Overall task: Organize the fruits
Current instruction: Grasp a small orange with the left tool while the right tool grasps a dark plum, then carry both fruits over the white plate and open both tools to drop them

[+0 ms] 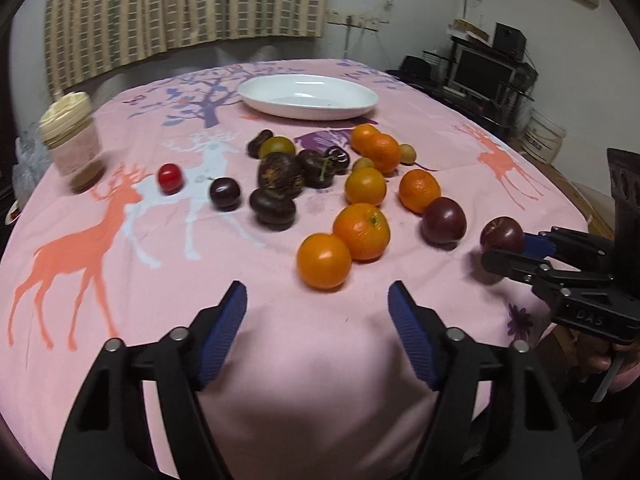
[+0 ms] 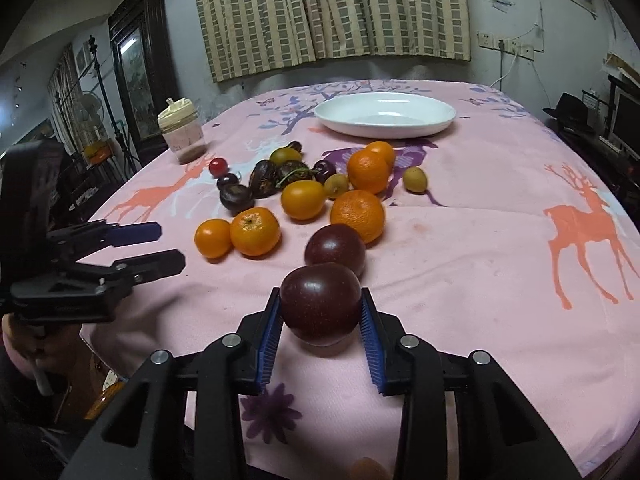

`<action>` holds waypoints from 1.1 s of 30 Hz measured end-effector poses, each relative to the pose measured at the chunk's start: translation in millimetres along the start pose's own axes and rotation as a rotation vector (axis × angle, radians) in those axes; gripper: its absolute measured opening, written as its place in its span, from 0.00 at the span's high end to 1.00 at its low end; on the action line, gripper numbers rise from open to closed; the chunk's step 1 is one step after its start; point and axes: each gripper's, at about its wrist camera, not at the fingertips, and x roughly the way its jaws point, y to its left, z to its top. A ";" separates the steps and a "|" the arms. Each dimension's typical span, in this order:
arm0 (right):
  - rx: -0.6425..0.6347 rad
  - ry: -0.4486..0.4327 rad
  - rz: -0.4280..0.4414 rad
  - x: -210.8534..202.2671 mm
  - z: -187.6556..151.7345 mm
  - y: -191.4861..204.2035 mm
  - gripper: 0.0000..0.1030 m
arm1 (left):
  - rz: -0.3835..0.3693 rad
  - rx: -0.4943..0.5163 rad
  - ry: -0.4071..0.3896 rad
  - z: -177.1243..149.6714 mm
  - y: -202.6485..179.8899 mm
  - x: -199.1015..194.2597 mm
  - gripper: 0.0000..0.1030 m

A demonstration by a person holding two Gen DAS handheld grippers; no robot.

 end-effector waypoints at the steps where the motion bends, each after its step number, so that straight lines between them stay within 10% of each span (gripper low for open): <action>1: 0.005 -0.003 -0.005 -1.3 -0.1 -2.6 0.64 | 0.001 0.014 0.008 3.6 -0.8 5.4 0.36; 23: 0.034 -0.044 0.080 2.9 47.1 -32.6 0.64 | -0.119 0.042 0.102 26.8 14.5 37.7 0.66; 33: 0.055 -0.030 0.014 114.1 194.7 -77.5 0.63 | -0.123 0.021 0.006 189.9 41.0 80.5 0.66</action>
